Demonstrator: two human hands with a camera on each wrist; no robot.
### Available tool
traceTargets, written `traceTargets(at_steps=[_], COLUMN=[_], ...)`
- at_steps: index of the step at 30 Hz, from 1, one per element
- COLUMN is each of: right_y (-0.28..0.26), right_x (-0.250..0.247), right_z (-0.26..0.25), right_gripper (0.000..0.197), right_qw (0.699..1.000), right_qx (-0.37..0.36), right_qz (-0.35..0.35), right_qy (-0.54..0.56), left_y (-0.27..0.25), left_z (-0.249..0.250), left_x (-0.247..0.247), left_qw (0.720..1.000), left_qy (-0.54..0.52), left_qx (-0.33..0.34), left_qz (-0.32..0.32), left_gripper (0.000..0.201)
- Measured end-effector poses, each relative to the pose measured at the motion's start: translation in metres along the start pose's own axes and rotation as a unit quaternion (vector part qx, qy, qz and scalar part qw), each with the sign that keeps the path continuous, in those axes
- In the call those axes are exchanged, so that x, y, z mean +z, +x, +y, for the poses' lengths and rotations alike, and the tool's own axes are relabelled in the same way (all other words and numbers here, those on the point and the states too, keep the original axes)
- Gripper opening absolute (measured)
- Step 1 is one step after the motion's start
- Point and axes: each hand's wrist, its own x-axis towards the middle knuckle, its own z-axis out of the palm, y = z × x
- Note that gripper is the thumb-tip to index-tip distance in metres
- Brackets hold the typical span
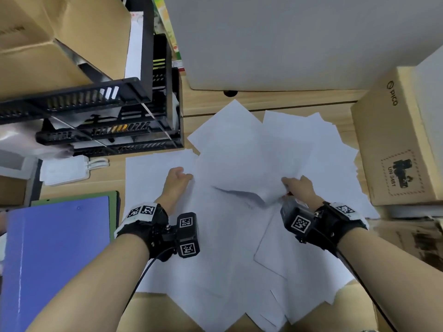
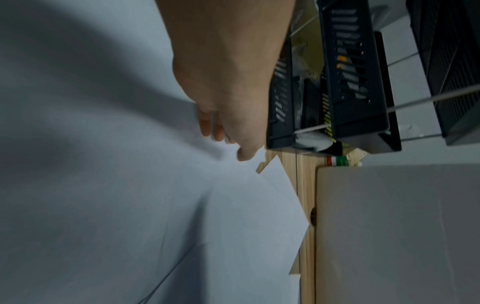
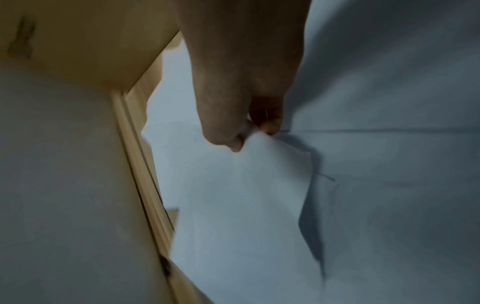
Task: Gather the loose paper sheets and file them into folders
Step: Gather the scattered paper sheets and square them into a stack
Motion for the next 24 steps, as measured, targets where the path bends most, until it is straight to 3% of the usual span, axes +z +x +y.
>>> traceTargets(at_steps=[2, 4, 8, 10, 12, 14, 19, 22, 24], right_y=[-0.007, -0.019, -0.05, -0.059, -0.063, -0.06, -0.042, -0.034, -0.034], right_x=[-0.003, -0.002, 0.009, 0.011, 0.006, -0.007, -0.058, -0.083, -0.09], right_z=[0.003, 0.008, 0.02, 0.032, 0.048, 0.065, 0.11, 0.134, 0.142], right_gripper=[0.009, 0.016, 0.01, 0.009, 0.014, 0.017, 0.011, 0.04, 0.055], right_qw=[0.997, 0.986, 0.971, 0.97, 0.975, 0.979, 0.996, 0.996, 0.998], right_qx=[0.04, 0.084, 0.104, 0.092, 0.072, 0.062, 0.004, -0.034, -0.025], right_qz=[0.002, -0.035, -0.119, -0.141, -0.145, -0.122, 0.033, 0.086, 0.054], right_qy=[0.071, 0.137, 0.182, 0.174, 0.155, 0.151, 0.08, 0.007, -0.023], left_y=[-0.006, -0.014, -0.034, -0.042, -0.046, -0.047, -0.05, -0.052, -0.057], left_z=[0.002, 0.007, 0.016, 0.019, 0.02, 0.018, 0.005, -0.002, -0.004], left_x=[0.009, 0.017, 0.035, 0.044, 0.048, 0.048, 0.04, 0.039, 0.04], left_qw=[1.0, 0.996, 0.967, 0.976, 0.986, 0.986, 0.975, 0.968, 0.966], left_qy=[-0.028, -0.08, -0.176, -0.136, -0.086, -0.047, 0.071, 0.103, 0.11], left_qx=[0.004, -0.012, -0.03, -0.002, 0.026, 0.038, 0.048, 0.031, 0.03], left_qz=[-0.012, -0.043, -0.181, -0.167, -0.139, -0.154, -0.205, -0.225, -0.231], left_gripper=[0.056, 0.053, 0.027, 0.008, 0.015, 0.023, 0.03, 0.029, 0.026])
